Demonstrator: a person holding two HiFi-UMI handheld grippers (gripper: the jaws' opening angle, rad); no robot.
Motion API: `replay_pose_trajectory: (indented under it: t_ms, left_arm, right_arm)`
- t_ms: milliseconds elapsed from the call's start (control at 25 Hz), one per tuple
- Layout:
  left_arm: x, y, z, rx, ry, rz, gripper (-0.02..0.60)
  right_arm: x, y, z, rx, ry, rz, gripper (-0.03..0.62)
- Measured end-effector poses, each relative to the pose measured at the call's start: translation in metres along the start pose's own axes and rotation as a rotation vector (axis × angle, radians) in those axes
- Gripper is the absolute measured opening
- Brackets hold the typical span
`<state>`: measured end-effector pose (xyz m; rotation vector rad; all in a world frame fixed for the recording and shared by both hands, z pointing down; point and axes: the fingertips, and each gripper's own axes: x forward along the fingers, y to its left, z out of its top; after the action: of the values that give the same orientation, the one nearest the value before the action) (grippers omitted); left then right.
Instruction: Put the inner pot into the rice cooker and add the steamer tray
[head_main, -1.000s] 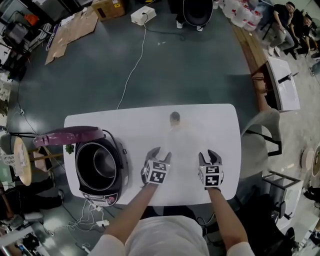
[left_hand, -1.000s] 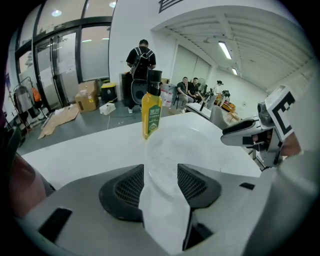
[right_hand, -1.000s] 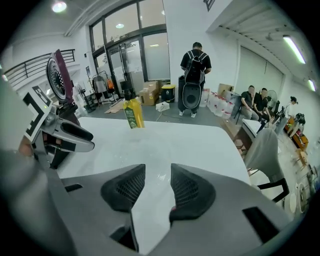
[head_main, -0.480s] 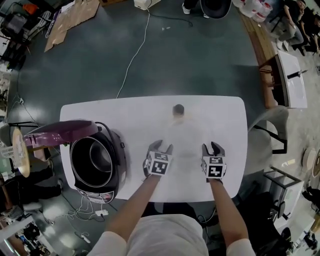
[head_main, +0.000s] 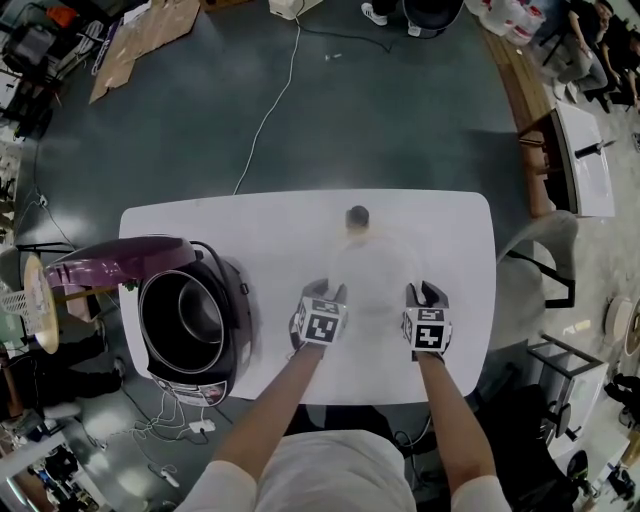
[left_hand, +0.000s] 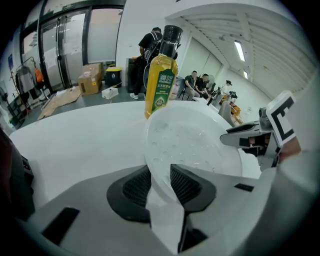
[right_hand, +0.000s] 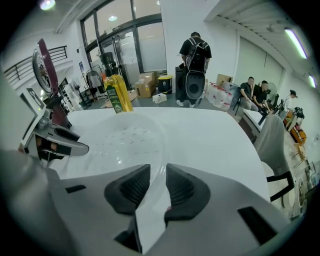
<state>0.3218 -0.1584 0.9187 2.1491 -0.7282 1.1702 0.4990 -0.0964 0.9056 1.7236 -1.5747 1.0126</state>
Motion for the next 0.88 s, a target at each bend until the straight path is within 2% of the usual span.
replay_pose_trajectory:
  t_ms: [160,280,880]
  left_arm:
    - [-0.004,0.004,-0.003,-0.033,0.006,0.013,0.117]
    - [-0.010,0.007,-0.002,-0.049,-0.028,0.019,0.104]
    - [-0.115,0.011,0.019,-0.111,-0.167,0.049,0.081]
  right_arm:
    - [-0.004,0.006,0.000,0.022,-0.005,0.006,0.102]
    - [-0.012,0.011,0.002,0.045,-0.028,0.011,0.095]
    - [-0.099,0.053,0.045,0.083,-0.199,0.049,0.083]
